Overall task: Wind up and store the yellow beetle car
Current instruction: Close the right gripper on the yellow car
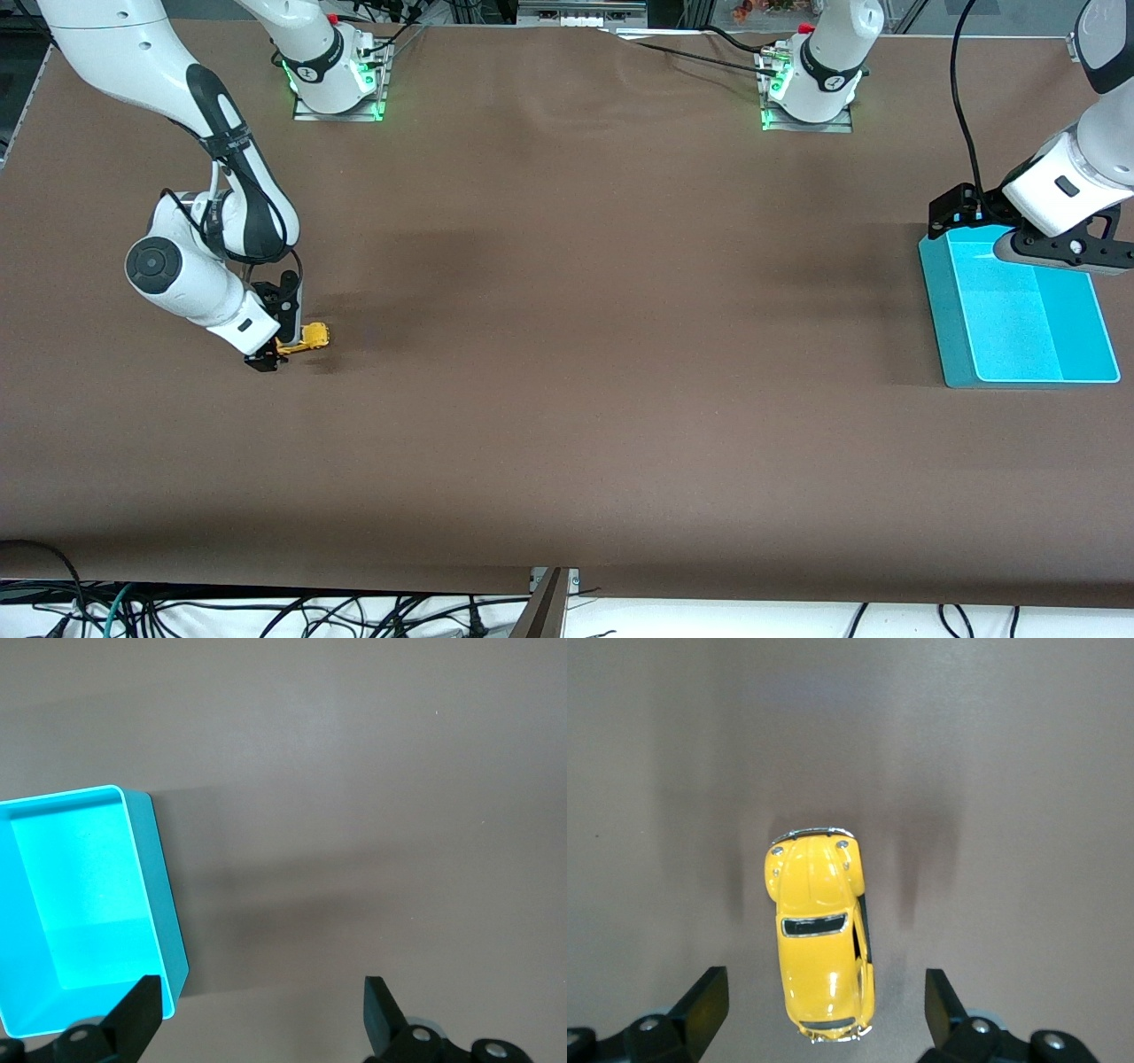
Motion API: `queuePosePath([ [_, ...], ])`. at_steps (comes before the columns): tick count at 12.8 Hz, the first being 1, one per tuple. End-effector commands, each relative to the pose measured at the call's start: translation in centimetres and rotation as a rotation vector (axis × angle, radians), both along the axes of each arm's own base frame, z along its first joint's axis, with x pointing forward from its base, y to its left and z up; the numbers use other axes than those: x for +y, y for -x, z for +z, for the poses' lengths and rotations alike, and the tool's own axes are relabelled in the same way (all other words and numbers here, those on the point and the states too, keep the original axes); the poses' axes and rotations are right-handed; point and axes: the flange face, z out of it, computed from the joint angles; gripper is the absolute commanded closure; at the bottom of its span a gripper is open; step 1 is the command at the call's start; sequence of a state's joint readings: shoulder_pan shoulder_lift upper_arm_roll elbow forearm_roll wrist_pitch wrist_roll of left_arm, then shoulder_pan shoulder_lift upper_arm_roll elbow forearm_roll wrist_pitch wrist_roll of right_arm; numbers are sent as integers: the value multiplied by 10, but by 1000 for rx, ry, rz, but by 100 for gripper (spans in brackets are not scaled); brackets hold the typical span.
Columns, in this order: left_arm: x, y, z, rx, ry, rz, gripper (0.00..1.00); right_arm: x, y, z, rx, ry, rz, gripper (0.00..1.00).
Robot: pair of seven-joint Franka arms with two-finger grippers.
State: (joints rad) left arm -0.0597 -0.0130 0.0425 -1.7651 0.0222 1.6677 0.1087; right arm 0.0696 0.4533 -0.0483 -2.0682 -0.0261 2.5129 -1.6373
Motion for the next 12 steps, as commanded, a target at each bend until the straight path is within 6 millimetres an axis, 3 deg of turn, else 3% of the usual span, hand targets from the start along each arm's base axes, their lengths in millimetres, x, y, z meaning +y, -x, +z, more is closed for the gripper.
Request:
queuePosePath([
  [1,3,4,2,-4,-6,-23,0,0,11,8,-9,-6,57,2],
  [9,3,4,1,-1,-6,-23,0,-1,13,4,-7,-15,94,29],
  [12,3,4,1,-1,-6,-23,0,-1,14,2,-2,-39,58,63],
])
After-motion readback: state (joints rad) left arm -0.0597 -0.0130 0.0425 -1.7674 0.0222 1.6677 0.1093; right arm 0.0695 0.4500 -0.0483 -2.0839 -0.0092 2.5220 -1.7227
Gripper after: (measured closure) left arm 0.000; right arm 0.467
